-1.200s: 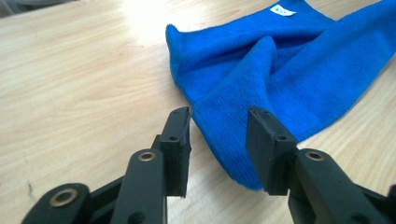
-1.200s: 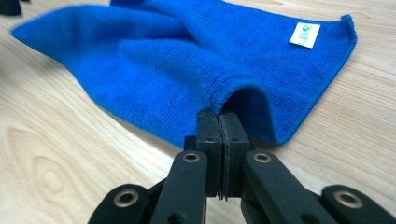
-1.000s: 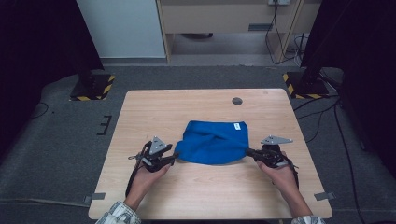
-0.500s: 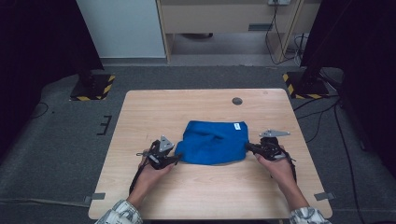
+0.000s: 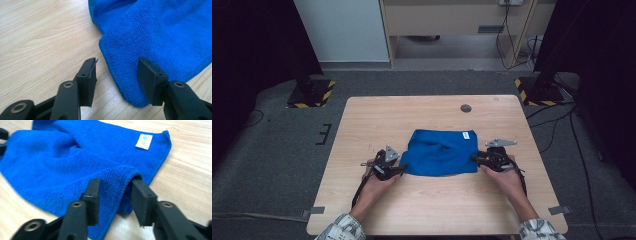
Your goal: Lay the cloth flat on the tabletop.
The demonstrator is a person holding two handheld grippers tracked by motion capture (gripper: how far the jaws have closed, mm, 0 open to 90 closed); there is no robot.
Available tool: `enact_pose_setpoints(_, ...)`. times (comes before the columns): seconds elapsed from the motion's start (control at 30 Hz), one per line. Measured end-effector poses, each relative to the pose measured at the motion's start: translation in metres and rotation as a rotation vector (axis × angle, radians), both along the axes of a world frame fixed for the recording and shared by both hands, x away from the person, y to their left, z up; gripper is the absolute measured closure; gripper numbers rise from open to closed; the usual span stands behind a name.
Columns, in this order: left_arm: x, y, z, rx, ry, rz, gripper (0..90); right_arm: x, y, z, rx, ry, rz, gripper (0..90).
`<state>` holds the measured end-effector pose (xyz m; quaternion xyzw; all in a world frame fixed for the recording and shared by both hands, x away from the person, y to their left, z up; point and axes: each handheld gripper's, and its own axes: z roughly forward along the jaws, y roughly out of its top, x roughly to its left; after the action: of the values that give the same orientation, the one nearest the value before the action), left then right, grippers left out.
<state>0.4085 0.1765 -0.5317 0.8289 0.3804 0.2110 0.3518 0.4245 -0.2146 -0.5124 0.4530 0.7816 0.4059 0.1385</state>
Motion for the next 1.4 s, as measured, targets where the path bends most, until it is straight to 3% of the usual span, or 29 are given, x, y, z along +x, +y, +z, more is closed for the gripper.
enact_pose_setpoints(0.2, 0.000, -0.001, 0.000, 0.001, -0.003, 0.000, 49.1, -0.020, -0.006, -0.003, -0.014, 0.008, -0.002, 50.8)
enact_pose_setpoints(0.43, 0.001, 0.000, -0.001, -0.020, 0.008, 0.008, 48.7, -0.016, 0.004, -0.016, -0.037, 0.054, -0.008, 50.8)
enact_pose_setpoints(0.57, 0.001, 0.001, -0.001, -0.027, 0.014, 0.008, 49.6, -0.017, 0.010, -0.017, -0.055, 0.047, 0.008, 64.9)
enact_pose_setpoints(0.63, 0.000, 0.000, -0.001, -0.024, 0.018, 0.005, 50.1, -0.019, 0.012, -0.016, -0.068, 0.046, 0.025, 76.5)
enact_pose_setpoints(0.77, -0.003, 0.000, -0.001, -0.029, 0.019, -0.016, 49.4, -0.022, 0.011, -0.016, -0.079, 0.050, 0.050, 87.2)
enact_pose_setpoints(1.1, -0.012, 0.002, 0.001, -0.005, 0.023, -0.012, 43.6, -0.036, -0.002, -0.012, -0.092, 0.064, 0.058, 89.4)
enact_pose_setpoints(1.4, -0.028, -0.007, 0.003, 0.008, 0.039, -0.033, 39.8, -0.062, -0.018, 0.001, -0.079, 0.078, 0.059, 89.4)
